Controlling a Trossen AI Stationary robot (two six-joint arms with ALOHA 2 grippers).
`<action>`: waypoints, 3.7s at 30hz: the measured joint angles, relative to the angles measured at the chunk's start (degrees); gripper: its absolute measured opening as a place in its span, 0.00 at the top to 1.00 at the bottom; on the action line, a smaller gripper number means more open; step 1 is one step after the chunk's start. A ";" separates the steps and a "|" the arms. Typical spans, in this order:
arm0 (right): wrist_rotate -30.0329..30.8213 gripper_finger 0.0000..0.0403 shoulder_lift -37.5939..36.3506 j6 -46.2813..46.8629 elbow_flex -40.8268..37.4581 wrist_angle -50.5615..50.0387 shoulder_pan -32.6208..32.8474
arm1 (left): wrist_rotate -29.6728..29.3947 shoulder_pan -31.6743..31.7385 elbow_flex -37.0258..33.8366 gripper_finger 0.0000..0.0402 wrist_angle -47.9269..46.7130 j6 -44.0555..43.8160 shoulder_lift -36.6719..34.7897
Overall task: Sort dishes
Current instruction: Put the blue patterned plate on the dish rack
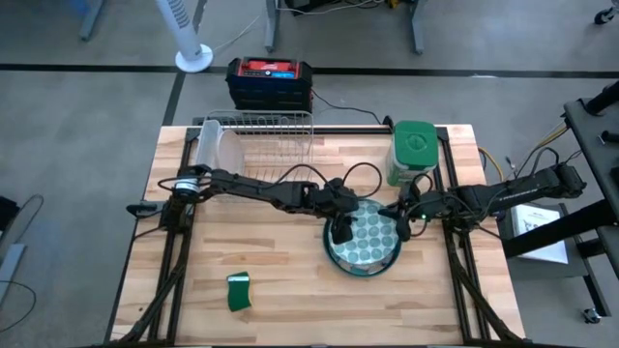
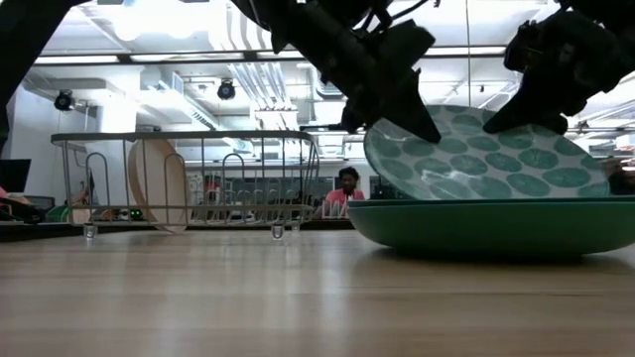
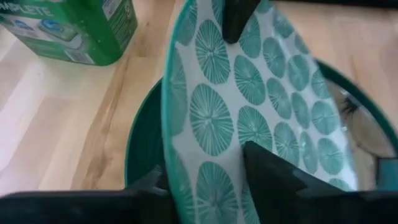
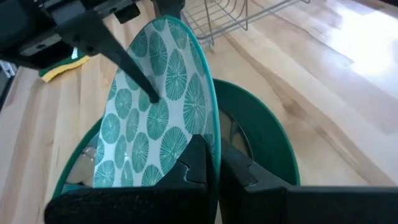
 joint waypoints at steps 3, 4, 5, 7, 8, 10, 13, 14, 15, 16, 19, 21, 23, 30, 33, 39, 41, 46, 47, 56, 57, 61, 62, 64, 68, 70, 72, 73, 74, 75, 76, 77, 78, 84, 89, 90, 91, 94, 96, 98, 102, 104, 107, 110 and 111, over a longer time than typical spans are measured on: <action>0.13 1.00 -0.22 -0.80 0.04 -0.05 0.04 | 1.79 0.14 0.00 0.82 0.53 -0.71 -0.40; 0.10 1.00 -0.29 -1.17 0.12 -0.17 0.05 | 2.57 0.22 0.02 0.85 0.63 -0.89 -0.50; 0.06 1.00 -0.29 -1.44 0.22 -0.19 0.07 | 2.97 0.27 0.02 0.87 0.67 -1.26 -0.64; -0.17 1.00 -0.42 -1.93 0.81 -0.32 0.09 | 3.59 0.39 0.02 0.90 0.76 -1.99 -0.86; -0.20 1.00 -0.39 -2.27 1.09 -0.54 0.09 | 3.58 0.39 0.02 0.90 0.76 -2.13 -0.97; -0.09 1.00 -0.34 -2.99 2.03 -1.22 0.09 | 3.36 0.41 0.02 0.90 0.84 -1.70 -1.39; 0.30 1.00 -0.34 -3.83 3.66 -2.58 0.09 | 2.69 0.41 0.02 0.91 0.86 -0.85 -2.06; 0.34 1.00 -0.32 -3.85 4.16 -3.24 0.07 | 2.60 0.41 0.02 0.91 0.92 -0.67 -2.25; 0.40 1.00 -0.32 -3.81 4.51 -3.76 0.07 | 2.55 0.41 0.02 0.91 0.99 -0.55 -2.35; 0.42 1.00 -0.32 -3.76 4.69 -4.01 0.07 | 2.46 0.41 0.02 0.91 1.04 -0.47 -2.46; 0.52 1.00 -0.32 -3.55 4.87 -4.61 0.07 | 2.36 0.41 0.02 0.92 1.23 -0.51 -2.55; 0.56 1.00 -0.34 -3.21 4.87 -4.66 0.04 | 2.33 0.41 0.02 0.92 1.36 -0.58 -2.58; 0.63 1.00 -0.34 -3.12 4.87 -4.70 0.04 | 2.15 0.41 0.02 0.92 1.42 -0.58 -2.58; 1.06 0.89 -0.32 -0.48 5.03 -4.62 -0.08 | 0.96 0.39 0.04 0.92 3.14 0.13 -2.60; -0.01 0.81 -0.27 1.52 5.14 -5.19 -0.17 | -0.32 0.19 0.14 0.92 3.41 1.03 -2.60; -2.05 0.69 -0.23 1.88 5.14 -6.37 -0.17 | 0.70 0.10 0.17 0.92 4.63 1.76 -2.60; -3.56 0.66 -0.23 1.22 5.14 -6.52 -0.17 | 1.32 0.08 0.15 0.92 5.71 2.40 -2.60; -5.17 0.67 -0.23 -1.70 5.16 -6.62 -0.13 | 2.32 -0.07 0.10 0.92 6.99 2.75 -2.60; -5.26 0.69 -0.23 -2.31 5.33 -6.68 -0.13 | 2.49 -0.07 0.09 0.92 7.09 2.81 -2.62; -6.91 0.96 -0.16 -5.58 8.12 -8.59 -0.15 | 2.24 -0.22 0.00 0.92 7.97 2.62 -3.04; -7.09 0.95 -0.16 -5.53 8.63 -9.18 -0.15 | 2.32 -0.22 0.00 0.92 8.07 2.59 -3.15; -6.78 0.97 -0.16 -5.36 11.09 -12.54 -0.15 | 2.33 -0.27 0.00 0.92 8.50 1.56 -3.84; -6.82 0.97 -0.16 -5.49 11.81 -13.40 -0.15 | 2.44 -0.27 0.00 0.92 8.53 1.33 -4.11; -6.87 0.97 -0.16 -5.92 13.15 -14.02 -0.15 | 2.92 -0.29 0.00 0.90 7.94 1.21 -5.06; -7.47 0.98 -0.08 -8.77 16.15 -15.27 -0.13 | 4.53 -0.40 0.13 0.81 5.46 1.39 -6.95; -7.94 0.98 0.19 -9.75 17.52 -16.50 -0.07 | 5.22 -0.47 0.11 0.75 3.59 1.55 -7.45; -8.22 0.98 0.86 -10.36 18.93 -17.50 -0.07 | 5.37 -0.53 0.04 0.67 2.20 1.54 -7.85; -8.21 0.98 1.28 -10.64 19.61 -18.01 -0.05 | 5.50 -0.50 0.02 0.64 1.53 1.55 -8.12; -8.14 0.98 1.70 -10.89 20.20 -18.42 -0.07 | 5.68 -0.42 0.00 0.61 0.96 1.55 -8.53; -8.11 0.98 2.21 -11.41 20.71 -18.78 -0.07 | 5.80 -0.40 0.00 0.57 0.55 1.66 -8.99; -8.08 0.98 2.80 -12.08 21.31 -18.97 -0.07 | 5.82 -0.40 0.00 0.54 -0.02 1.74 -9.61; -7.96 0.98 3.37 -12.70 21.94 -18.92 -0.07 | 5.78 -0.45 0.00 0.52 -0.88 1.75 -10.14; -8.02 0.98 3.96 -13.28 22.61 -19.11 -0.05 | 5.78 -0.52 0.00 0.49 -1.55 1.76 -10.69; -6.41 0.98 8.12 -21.29 28.47 -26.30 0.22 | 5.71 -0.87 0.00 0.39 -14.51 1.73 -15.38; -6.28 0.98 11.88 -31.93 37.38 -32.81 0.33 | 5.43 -2.51 0.00 0.39 -22.32 2.82 -21.75; -6.34 0.98 12.78 -35.53 39.36 -34.24 0.40 | 5.28 -2.88 0.00 0.39 -23.63 3.65 -23.16; -6.29 0.98 13.63 -39.84 41.25 -34.99 0.49 | 4.79 -3.17 0.00 0.39 -24.83 4.56 -24.53; -6.23 0.98 16.41 -55.15 47.24 -35.51 0.57 | 1.33 -3.71 0.00 0.40 -29.54 8.03 -29.55; -5.68 0.98 18.27 -66.25 51.25 -35.34 0.40 | -2.92 -3.74 -0.04 0.41 -31.66 9.70 -33.33; -4.67 0.98 20.56 -73.75 55.49 -35.37 -0.29 | -7.48 -3.47 -0.13 0.41 -32.65 11.82 -37.33; -4.37 0.98 25.74 -83.42 63.94 -34.59 -4.24 | -14.43 -2.92 -0.15 0.42 -30.47 17.35 -44.59; -4.98 0.98 28.75 -89.67 67.43 -34.45 -7.19 | -14.78 -2.78 -0.15 0.42 -28.63 20.03 -47.42; -9.16 0.98 34.64 -95.53 73.39 -34.53 -12.79 | -14.60 -2.53 -0.15 0.42 -26.77 22.01 -50.36; -19.48 0.98 40.65 -99.07 80.46 -38.30 -18.72 | -14.66 -2.14 -0.18 0.42 -28.38 23.82 -52.09; -22.84 0.98 42.55 -100.36 82.84 -40.15 -20.51 | -14.79 -2.11 -0.21 0.42 -29.28 24.36 -52.61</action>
